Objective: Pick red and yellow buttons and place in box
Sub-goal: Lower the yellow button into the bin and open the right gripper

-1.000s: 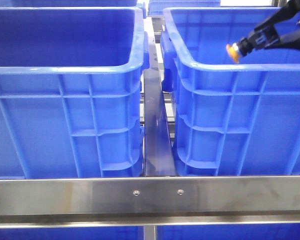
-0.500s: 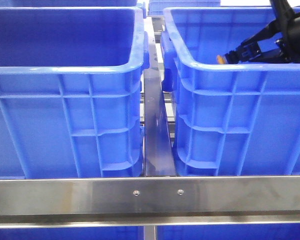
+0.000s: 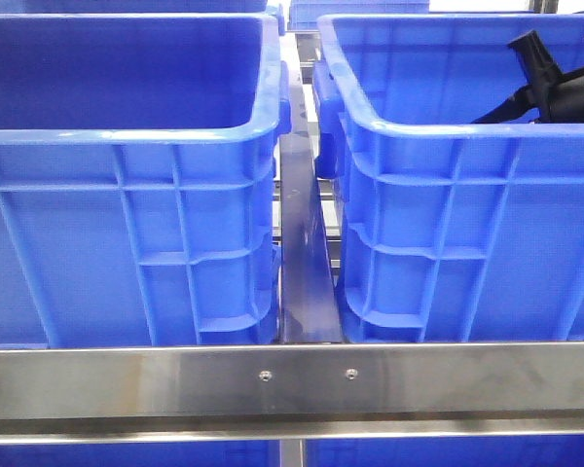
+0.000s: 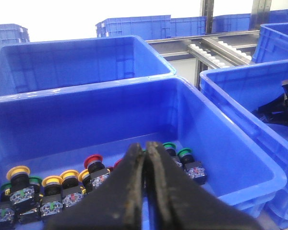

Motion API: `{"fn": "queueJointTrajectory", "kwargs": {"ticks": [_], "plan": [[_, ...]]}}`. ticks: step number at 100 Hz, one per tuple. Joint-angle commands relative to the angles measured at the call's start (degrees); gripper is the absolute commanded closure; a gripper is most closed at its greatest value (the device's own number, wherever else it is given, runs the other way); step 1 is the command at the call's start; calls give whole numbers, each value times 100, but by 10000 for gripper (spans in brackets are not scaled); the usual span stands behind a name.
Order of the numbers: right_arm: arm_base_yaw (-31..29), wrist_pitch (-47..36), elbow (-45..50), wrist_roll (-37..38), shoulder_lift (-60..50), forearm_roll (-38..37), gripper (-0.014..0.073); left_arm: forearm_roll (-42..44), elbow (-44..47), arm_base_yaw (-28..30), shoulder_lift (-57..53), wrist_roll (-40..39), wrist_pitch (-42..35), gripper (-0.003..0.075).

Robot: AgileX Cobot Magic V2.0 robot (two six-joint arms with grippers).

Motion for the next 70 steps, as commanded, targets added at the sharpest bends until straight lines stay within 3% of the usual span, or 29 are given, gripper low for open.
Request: {"fn": "queueJointTrajectory", "kwargs": {"ticks": [1, 16, 23, 56, 70], "plan": [[-20, 250, -194, -107, -289, 312, 587, -118, -131, 6, 62, -42, -305, 739], [-20, 209, -194, -107, -289, 312, 581, -118, -131, 6, 62, -42, -305, 739], [-20, 209, -194, -107, -289, 312, 540, -118, -131, 6, 62, -42, -305, 739], [-20, 223, -194, -107, -289, 312, 99, -118, -131, 6, 62, -42, -305, 739], [-26, 162, -194, -107, -294, 312, 29, -118, -131, 6, 62, -42, -305, 739]]}}
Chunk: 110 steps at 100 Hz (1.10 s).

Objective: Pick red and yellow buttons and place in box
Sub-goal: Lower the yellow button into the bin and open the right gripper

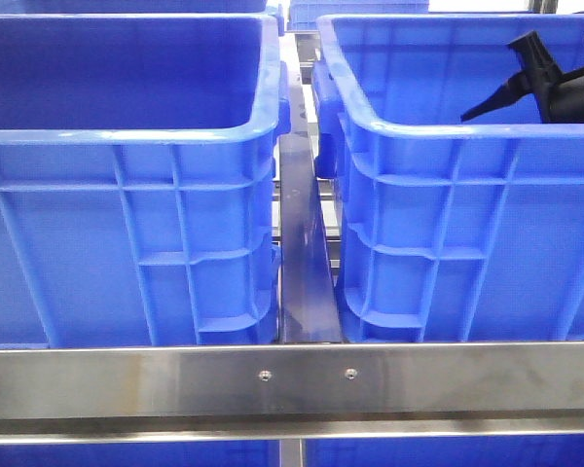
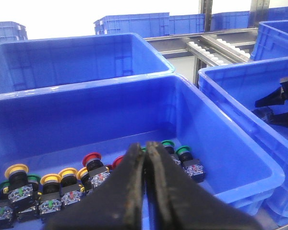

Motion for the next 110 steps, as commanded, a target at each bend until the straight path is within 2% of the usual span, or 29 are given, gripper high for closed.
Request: {"fn": "queueJointTrajectory", "kwargs": {"ticks": [1, 31, 63, 110], "plan": [[-26, 209, -174, -98, -294, 312, 29, -118, -131, 6, 62, -34, -351, 739], [-30, 131, -174, -92, -373, 312, 29, -118, -131, 6, 62, -34, -351, 739], [-30, -192, -174, 323, -700, 312, 29, -118, -131, 6, 62, -34, -351, 739], [-30, -493, -174, 195, -764, 274, 31, -118, -131, 6, 62, -34, -351, 739]]}}
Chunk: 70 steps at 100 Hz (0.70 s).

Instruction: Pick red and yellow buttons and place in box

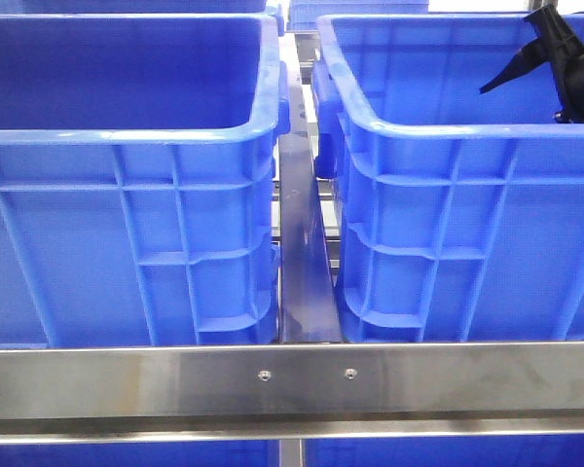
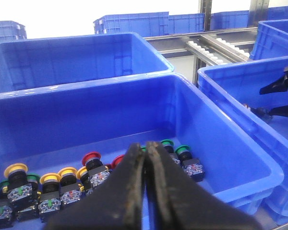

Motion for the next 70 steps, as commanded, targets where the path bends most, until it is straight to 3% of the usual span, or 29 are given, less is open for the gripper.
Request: {"fn": "queueJointTrajectory", "kwargs": {"ticks": [1, 70], "plan": [[-30, 205, -174, -147, -359, 250, 31, -118, -131, 6, 62, -34, -365, 739], [-8, -14, -94, -122, -1881, -1948, 32, -118, -131, 6, 62, -34, -365, 739]]}}
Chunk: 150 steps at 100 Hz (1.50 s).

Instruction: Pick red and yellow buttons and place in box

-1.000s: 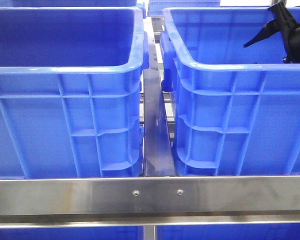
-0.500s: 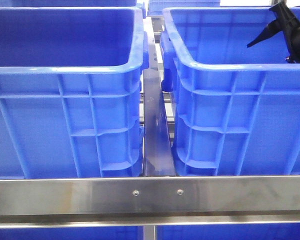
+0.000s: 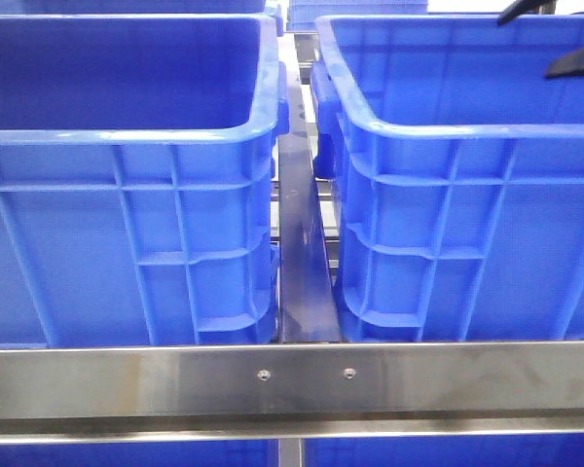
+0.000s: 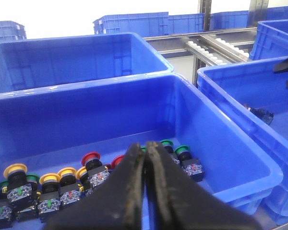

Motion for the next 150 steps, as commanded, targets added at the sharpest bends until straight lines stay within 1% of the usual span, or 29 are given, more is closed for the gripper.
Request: {"fn": "queueJointTrajectory", "kwargs": {"ticks": [1, 38, 54, 62, 74, 107, 131, 141, 150], "plan": [[-8, 168, -85, -74, -532, -183, 32, -118, -131, 6, 62, -34, -365, 739], [-8, 5, 661, -74, -1728, -1435, 32, -118, -131, 6, 62, -34, -365, 739], [11, -350, 991, -88, -2323, -1790, 32, -118, -131, 6, 62, -34, -365, 739], [124, -585, 1107, -93, -2644, -2084, 32, -118, -131, 6, 62, -34, -365, 739], [340, -690, 1349, -93, -3113, -2522, 32, -118, -131, 6, 62, -34, -365, 739], [395, -878, 2462, -93, -4678, -3075, 32, -118, -131, 6, 62, -34, -365, 739], [395, -871, 3134, -93, -5966, -3116, 36, -118, -131, 6, 62, -34, -365, 739], [395, -860, 3333, -93, -6351, -3116, 85, -118, -131, 6, 62, -34, -365, 739], [395, -854, 3455, -93, -6625, -3116, 176, -118, -131, 6, 62, -34, -365, 739]]}}
